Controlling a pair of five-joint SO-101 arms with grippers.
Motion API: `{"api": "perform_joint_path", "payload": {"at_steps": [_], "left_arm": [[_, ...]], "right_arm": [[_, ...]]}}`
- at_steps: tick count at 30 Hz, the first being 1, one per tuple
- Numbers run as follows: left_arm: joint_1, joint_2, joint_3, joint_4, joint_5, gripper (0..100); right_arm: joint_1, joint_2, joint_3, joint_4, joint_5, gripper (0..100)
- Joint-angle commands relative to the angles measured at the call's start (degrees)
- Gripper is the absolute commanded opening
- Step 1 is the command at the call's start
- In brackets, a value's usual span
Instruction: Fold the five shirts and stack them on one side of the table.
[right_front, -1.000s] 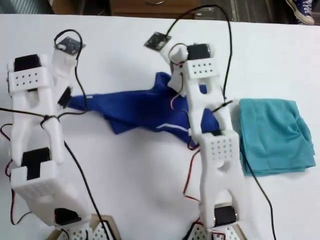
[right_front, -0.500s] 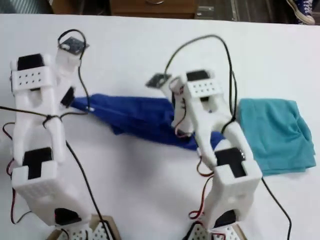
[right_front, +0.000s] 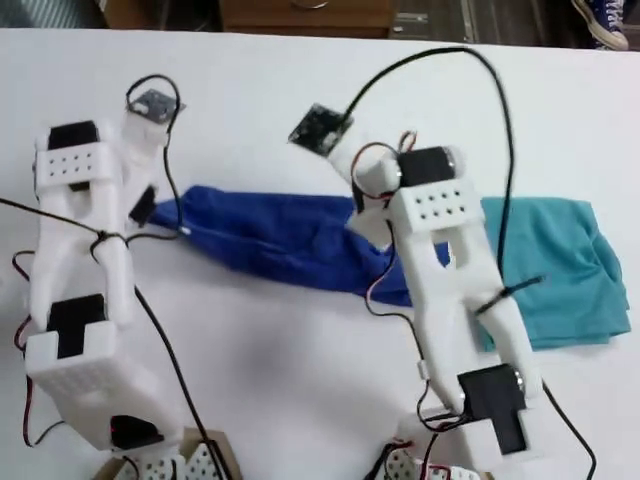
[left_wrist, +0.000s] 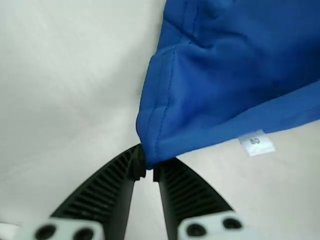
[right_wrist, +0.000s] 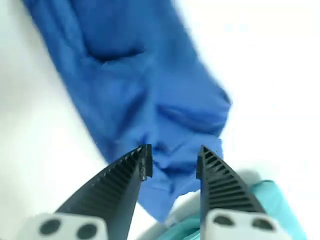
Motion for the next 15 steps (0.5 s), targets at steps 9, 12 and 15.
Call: {"api": "perform_joint_path", "payload": {"at_steps": [9, 12, 15], "left_arm": [[0.5, -3.3, 2.9, -3.1, -0.4, 3], [0.4, -3.5, 2.9, -3.1, -0.4, 3], [0.3, -3.8, 2.8, -3.1, -0.4, 3]], "right_arm": [[0.6, 10.3, 7.7, -9.6, -0.1, 11.9], [-1.5, 11.6, 7.8, -9.4, 0.0, 9.3], [-3.6, 11.6, 7.9, -7.1, 0.0, 8.4]]}}
